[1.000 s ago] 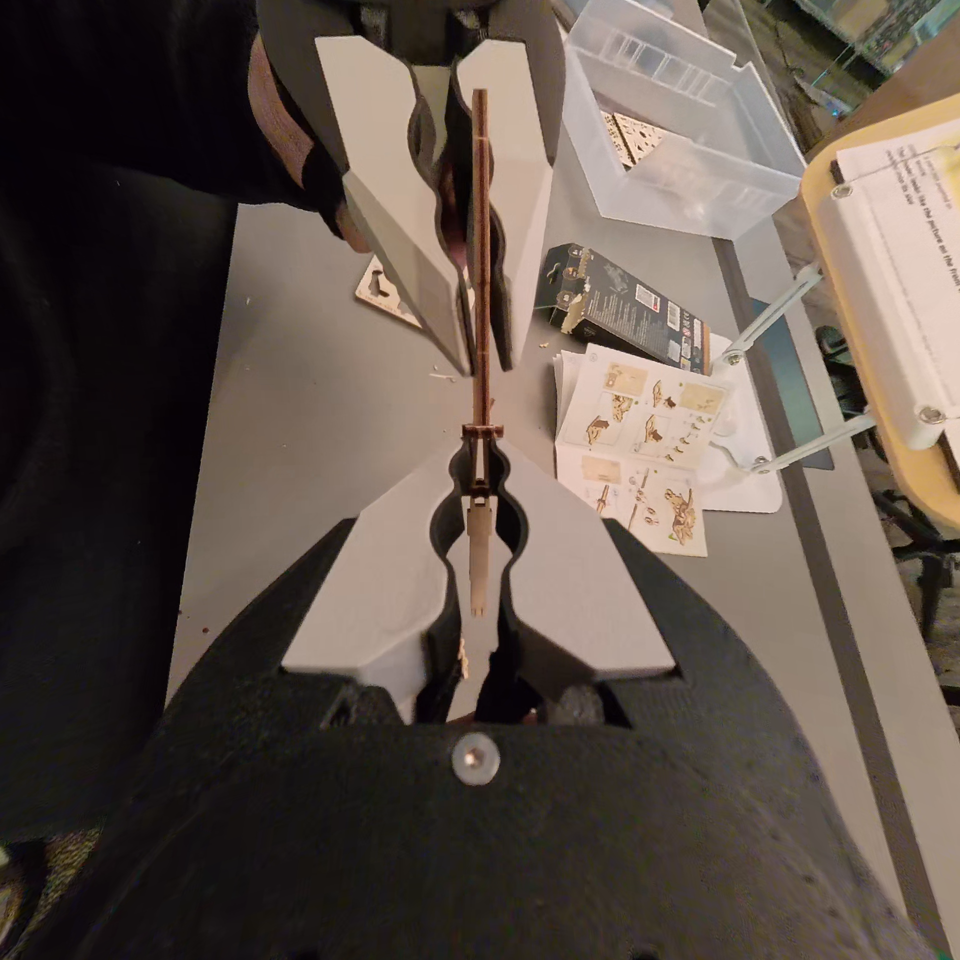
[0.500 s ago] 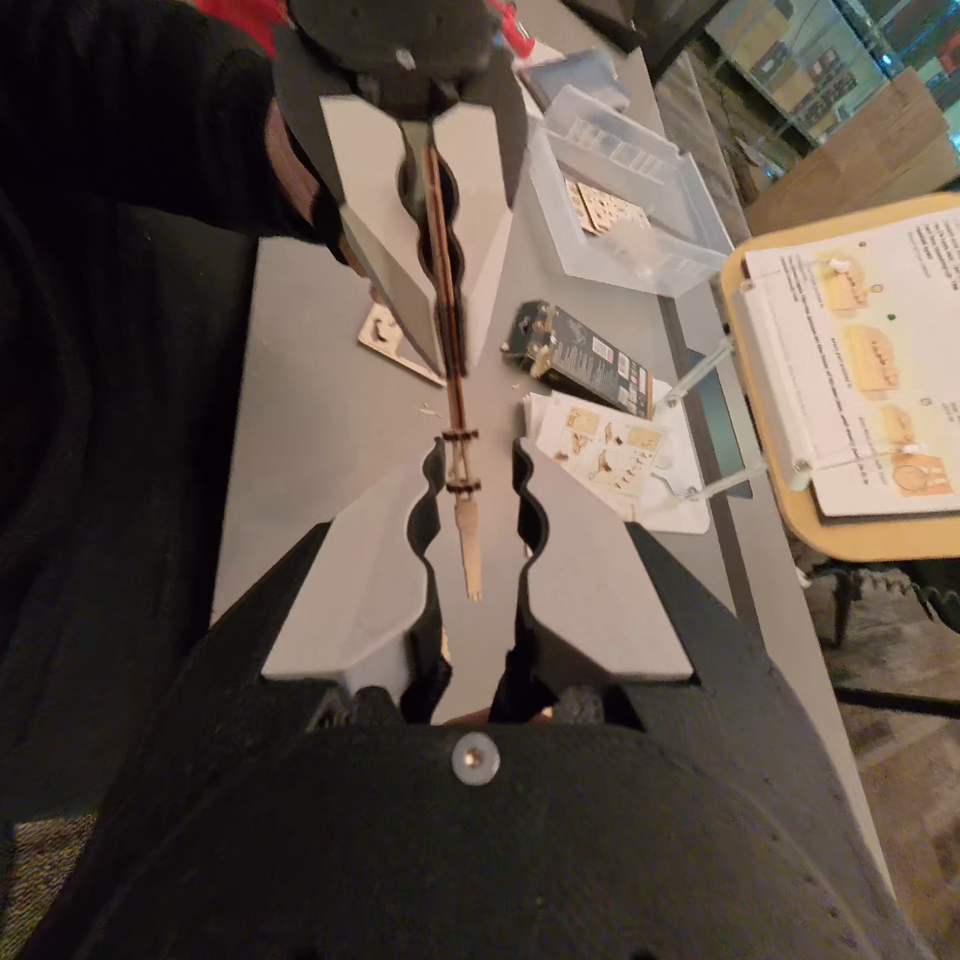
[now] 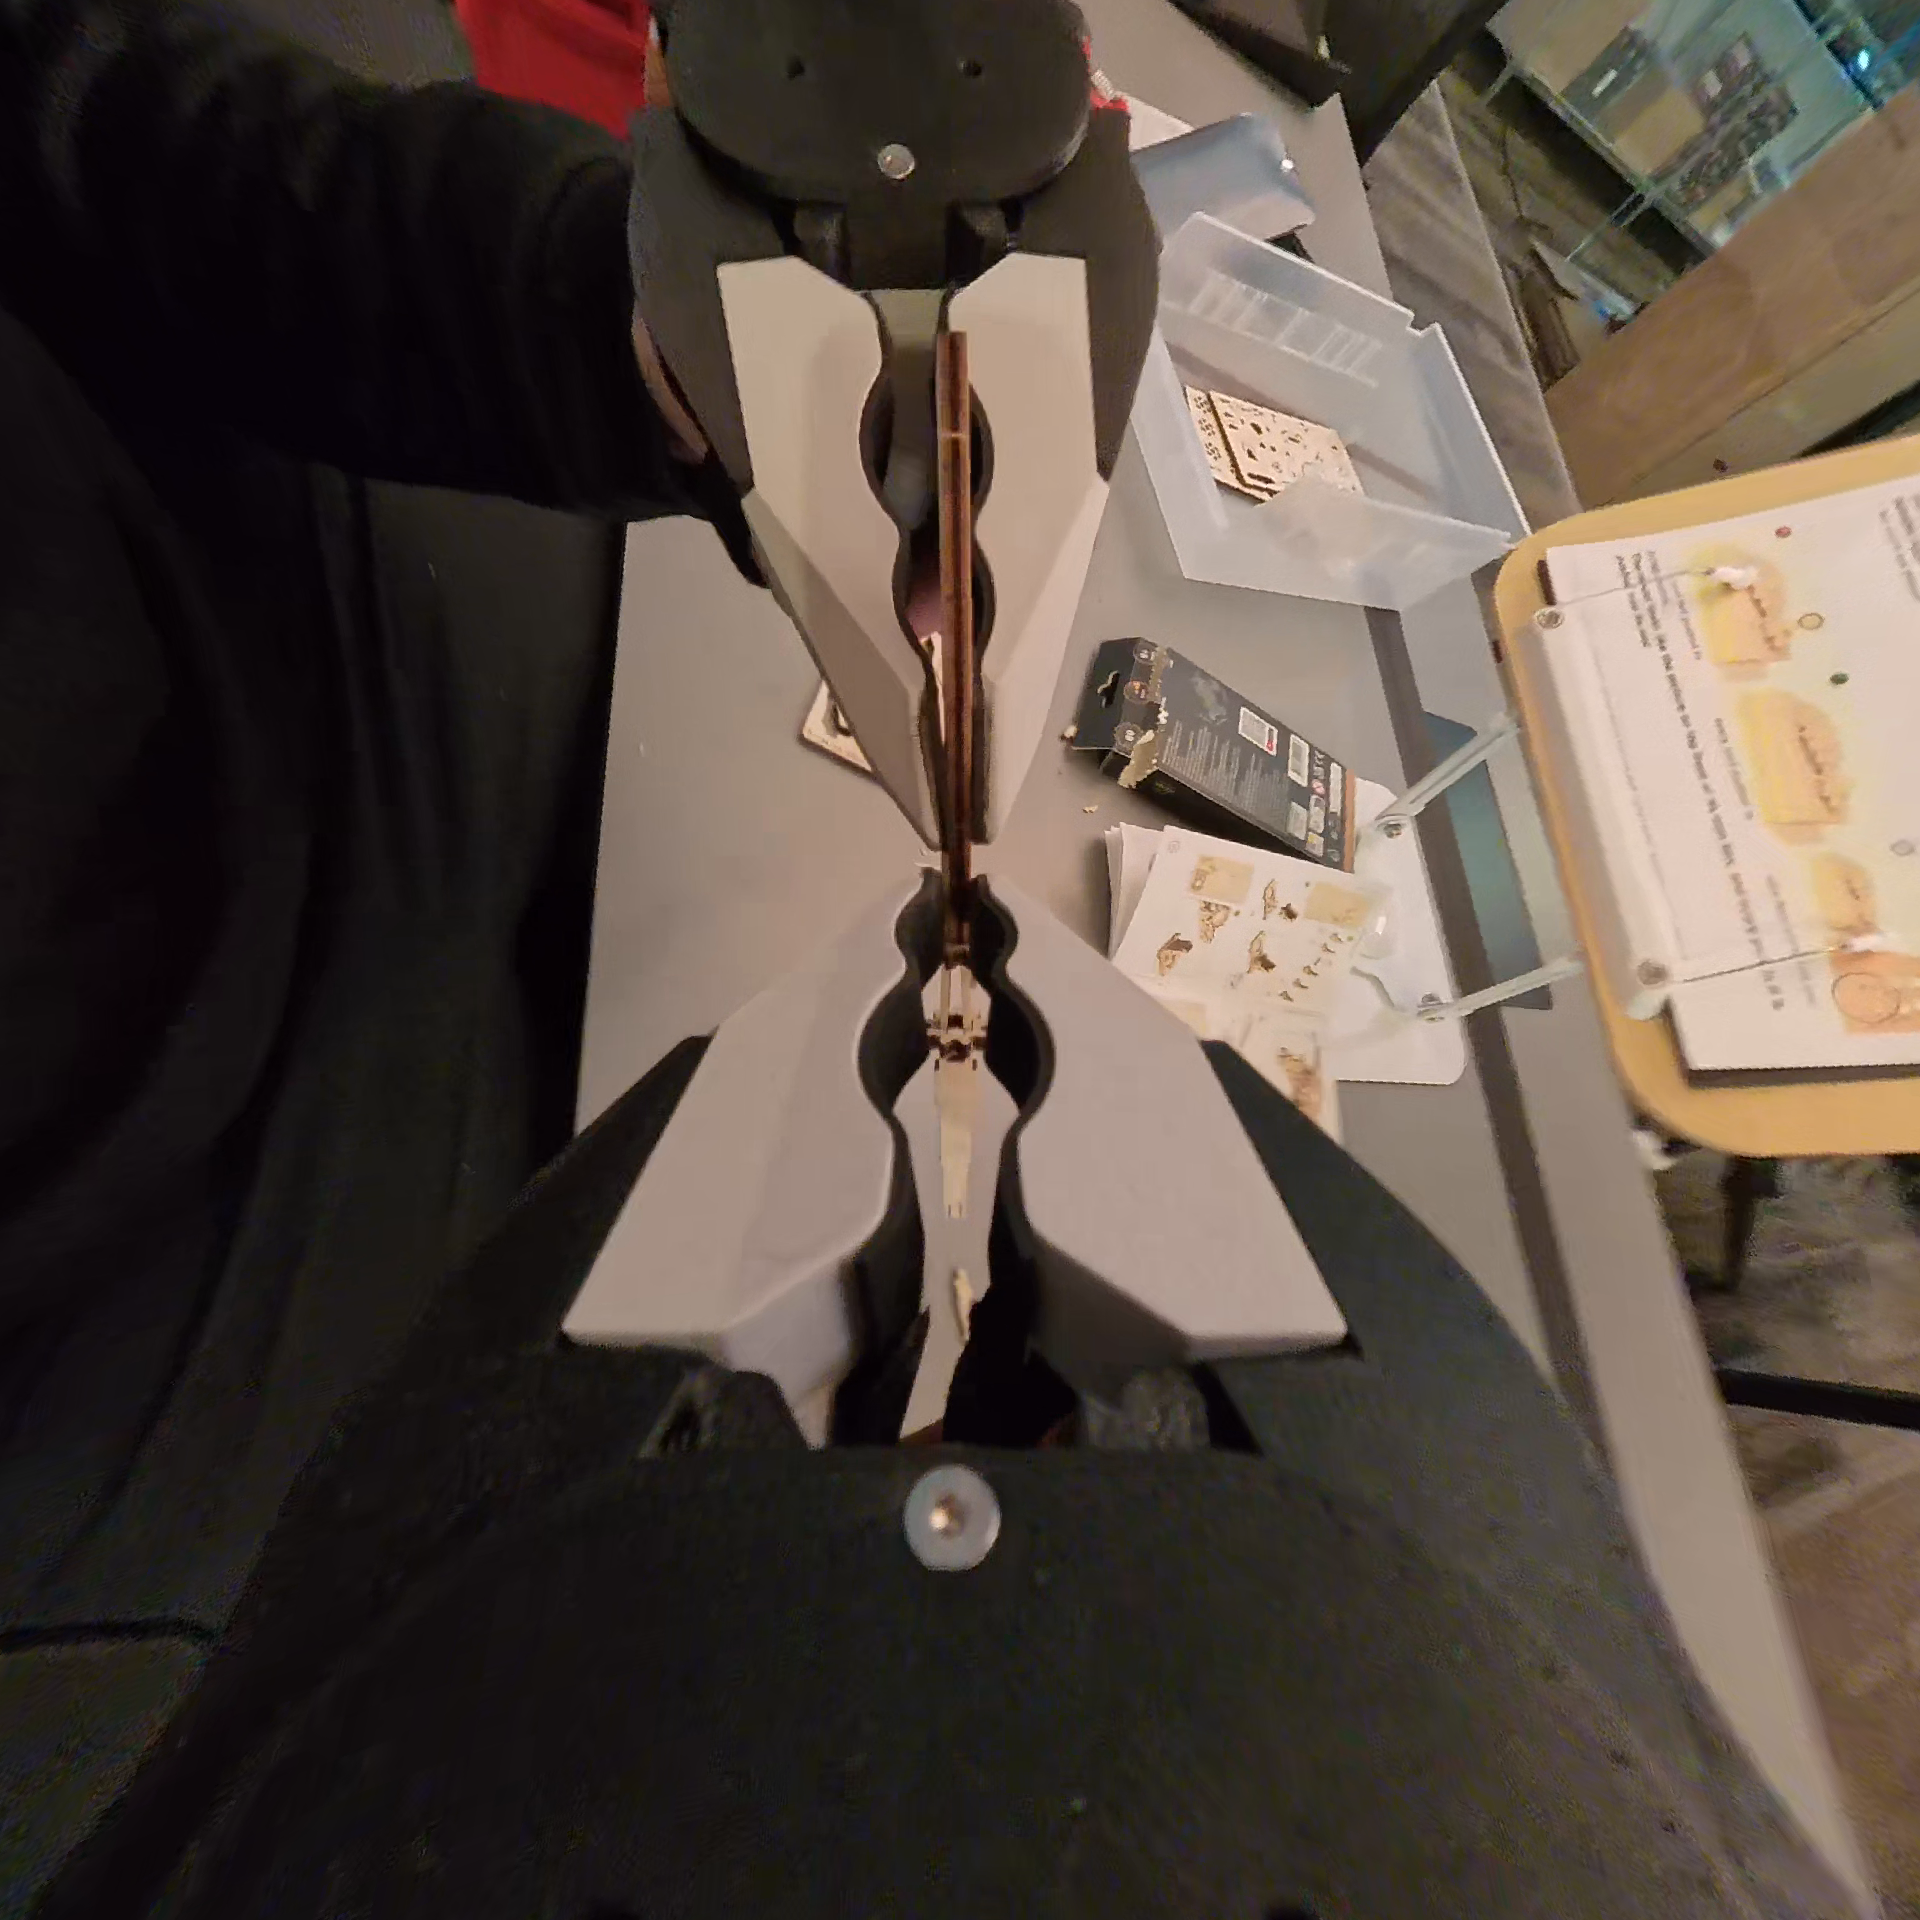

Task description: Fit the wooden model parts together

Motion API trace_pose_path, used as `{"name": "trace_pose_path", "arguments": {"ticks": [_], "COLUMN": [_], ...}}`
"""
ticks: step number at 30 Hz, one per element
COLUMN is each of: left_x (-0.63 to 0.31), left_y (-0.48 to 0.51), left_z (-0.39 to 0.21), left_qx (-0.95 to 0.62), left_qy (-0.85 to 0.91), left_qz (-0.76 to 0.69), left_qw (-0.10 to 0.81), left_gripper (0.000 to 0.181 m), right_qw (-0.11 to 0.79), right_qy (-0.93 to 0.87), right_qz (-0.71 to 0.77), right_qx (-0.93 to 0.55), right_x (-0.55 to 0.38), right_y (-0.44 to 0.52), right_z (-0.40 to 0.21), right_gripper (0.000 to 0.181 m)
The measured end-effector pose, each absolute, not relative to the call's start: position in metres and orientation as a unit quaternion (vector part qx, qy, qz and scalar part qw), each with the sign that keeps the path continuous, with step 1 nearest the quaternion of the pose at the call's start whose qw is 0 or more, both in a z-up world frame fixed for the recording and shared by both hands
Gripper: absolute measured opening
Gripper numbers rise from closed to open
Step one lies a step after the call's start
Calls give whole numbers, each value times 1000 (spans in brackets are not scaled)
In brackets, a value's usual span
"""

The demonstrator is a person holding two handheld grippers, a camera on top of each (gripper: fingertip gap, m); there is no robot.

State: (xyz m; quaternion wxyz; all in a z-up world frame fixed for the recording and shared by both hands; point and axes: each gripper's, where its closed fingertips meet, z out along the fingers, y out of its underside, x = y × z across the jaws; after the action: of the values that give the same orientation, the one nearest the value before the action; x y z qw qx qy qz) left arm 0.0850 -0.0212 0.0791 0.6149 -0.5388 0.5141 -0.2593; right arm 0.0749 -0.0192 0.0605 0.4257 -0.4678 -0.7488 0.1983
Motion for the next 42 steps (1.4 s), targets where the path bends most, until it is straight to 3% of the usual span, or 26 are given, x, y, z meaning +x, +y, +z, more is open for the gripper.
{"name": "trace_pose_path", "arguments": {"ticks": [3, 7, 8, 14, 16, 24, 29, 35, 38, 42], "left_x": [78, 91, 98, 132, 134, 125, 113, 106, 107, 112], "left_y": [-13, -5, -5, -22, -27, -29, -22, -14, -11, -15], "left_z": [92, 75, 72, 78, 84, 89, 73, 51, 46, 44], "left_qx": [-537, -571, -574, -544, -536, -583, -630, -664, -666, -661], "left_qy": [464, 435, 433, 425, 416, 447, 500, 546, 561, 580], "left_qz": [-315, -370, -376, -438, -450, -351, -222, -111, -53, -7], "left_qw": [631, 589, 584, 576, 581, 581, 552, 499, 488, 476], "left_gripper": [12, 55, 57, 25, 5, 4, 4, 4, 4, 4], "right_qw": [431, 436, 432, 435, 435, 443, 482, 577, 551, 488], "right_qy": [-690, -562, -533, -452, -436, -420, -484, -621, -680, -719], "right_qz": [287, 472, 512, 631, 646, 673, 562, 194, -7, -98], "right_qx": [-507, -521, -517, -456, -451, -417, -466, -494, -483, -485], "right_x": [75, 82, 86, 95, 96, 109, 128, 171, 165, 154], "right_y": [-13, -9, -9, -23, -24, -32, -25, -38, -46, -33], "right_z": [71, 108, 116, 148, 150, 159, 148, 158, 150, 111], "right_gripper": [1, 2, 2, 2, 2, 8, 14, 20, 23, 25]}}
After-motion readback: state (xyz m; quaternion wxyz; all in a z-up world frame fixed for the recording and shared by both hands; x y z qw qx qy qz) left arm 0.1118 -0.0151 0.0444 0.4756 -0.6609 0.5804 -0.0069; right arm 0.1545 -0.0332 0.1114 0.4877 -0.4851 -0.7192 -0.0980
